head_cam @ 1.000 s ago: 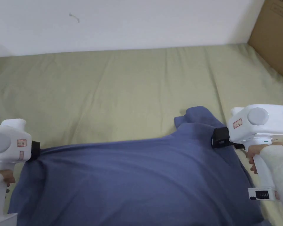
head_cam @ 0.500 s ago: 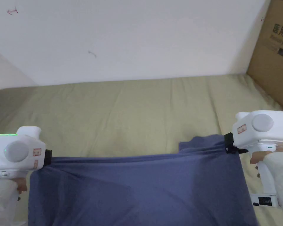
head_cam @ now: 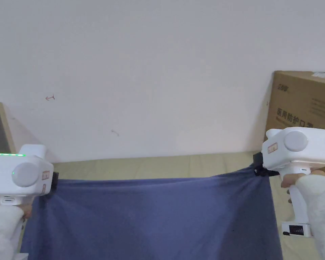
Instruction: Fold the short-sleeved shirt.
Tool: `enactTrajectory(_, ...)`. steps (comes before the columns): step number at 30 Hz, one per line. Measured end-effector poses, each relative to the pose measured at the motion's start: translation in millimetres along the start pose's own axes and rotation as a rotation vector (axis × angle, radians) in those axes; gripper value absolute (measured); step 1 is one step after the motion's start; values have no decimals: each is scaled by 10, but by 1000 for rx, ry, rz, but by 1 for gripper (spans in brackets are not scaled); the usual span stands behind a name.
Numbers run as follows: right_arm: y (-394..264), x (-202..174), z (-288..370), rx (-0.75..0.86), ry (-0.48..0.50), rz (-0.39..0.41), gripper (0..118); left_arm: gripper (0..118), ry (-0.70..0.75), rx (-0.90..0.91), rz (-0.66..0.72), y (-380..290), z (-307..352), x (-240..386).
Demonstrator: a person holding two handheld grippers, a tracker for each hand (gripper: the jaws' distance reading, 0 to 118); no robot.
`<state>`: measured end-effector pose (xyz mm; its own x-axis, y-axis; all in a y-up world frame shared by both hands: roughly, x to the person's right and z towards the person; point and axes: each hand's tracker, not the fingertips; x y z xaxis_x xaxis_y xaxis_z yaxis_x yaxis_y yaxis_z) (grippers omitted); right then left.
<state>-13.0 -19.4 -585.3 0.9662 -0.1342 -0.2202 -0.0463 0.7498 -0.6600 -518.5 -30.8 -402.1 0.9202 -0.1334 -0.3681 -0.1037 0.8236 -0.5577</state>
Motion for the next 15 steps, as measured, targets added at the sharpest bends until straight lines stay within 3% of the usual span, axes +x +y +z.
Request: enactTrajectory(15, 2077, -376, 658, 240, -122, 61, 4, 2, 89, 238, 67, 2108, 116, 107)
